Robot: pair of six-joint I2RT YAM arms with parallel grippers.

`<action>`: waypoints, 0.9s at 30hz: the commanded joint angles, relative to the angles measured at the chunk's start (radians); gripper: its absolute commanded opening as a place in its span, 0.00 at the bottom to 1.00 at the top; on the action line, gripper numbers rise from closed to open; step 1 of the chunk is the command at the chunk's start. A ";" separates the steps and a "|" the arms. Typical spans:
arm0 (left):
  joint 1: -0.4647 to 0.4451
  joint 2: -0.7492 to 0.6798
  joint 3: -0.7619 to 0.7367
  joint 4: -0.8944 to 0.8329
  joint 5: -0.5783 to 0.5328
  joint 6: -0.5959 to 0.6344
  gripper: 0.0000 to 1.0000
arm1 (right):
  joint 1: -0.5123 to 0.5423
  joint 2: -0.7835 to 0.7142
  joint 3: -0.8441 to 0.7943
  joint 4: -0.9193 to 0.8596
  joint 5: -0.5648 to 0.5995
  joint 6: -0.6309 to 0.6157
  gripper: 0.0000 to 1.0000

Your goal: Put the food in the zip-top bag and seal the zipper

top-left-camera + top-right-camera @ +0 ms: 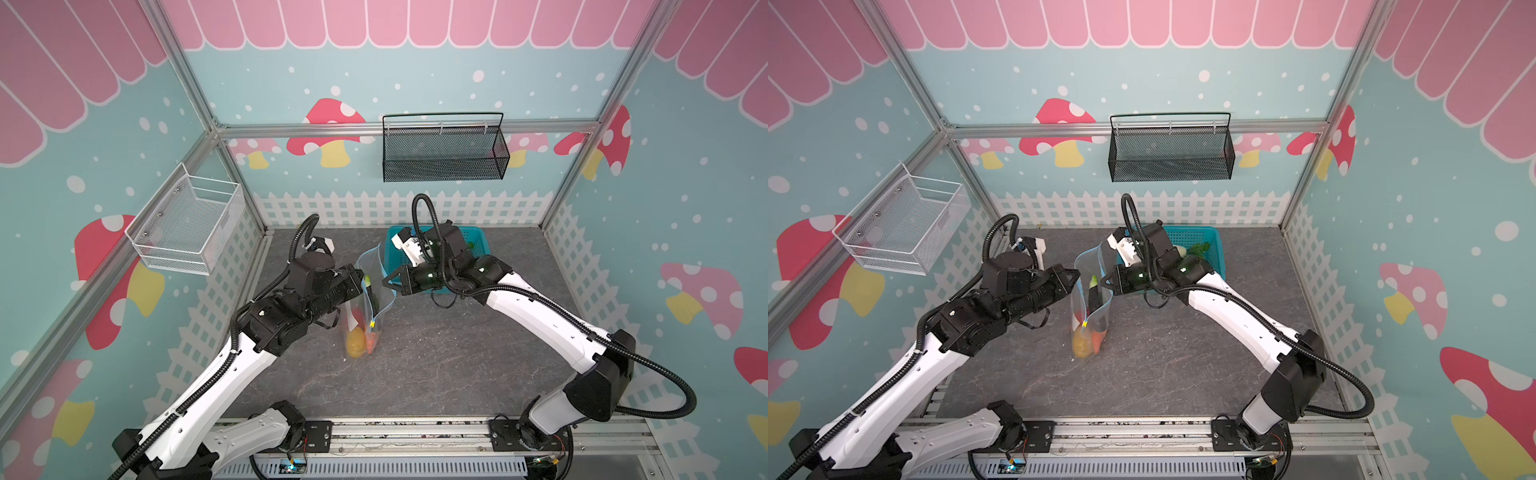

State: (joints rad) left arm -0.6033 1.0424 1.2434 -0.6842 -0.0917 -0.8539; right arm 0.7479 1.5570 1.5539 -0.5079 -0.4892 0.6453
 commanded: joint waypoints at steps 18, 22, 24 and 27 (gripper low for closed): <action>0.189 -0.103 0.053 -0.142 0.071 0.025 0.00 | 0.042 -0.011 0.022 0.118 -0.022 0.033 0.00; 0.214 -0.081 0.085 -0.160 0.083 0.058 0.00 | 0.039 -0.006 -0.043 0.175 -0.029 0.037 0.02; 0.208 -0.044 0.083 -0.150 0.116 0.057 0.00 | 0.029 -0.006 -0.091 0.211 -0.032 0.045 0.04; 0.161 0.001 0.064 -0.108 0.140 0.049 0.00 | -0.005 -0.016 -0.172 0.258 -0.044 0.065 0.04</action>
State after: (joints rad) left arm -0.4072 1.0012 1.3075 -0.8169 0.0120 -0.8211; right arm 0.7715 1.5558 1.4403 -0.3191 -0.5163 0.6807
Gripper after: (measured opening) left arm 0.047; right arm 0.046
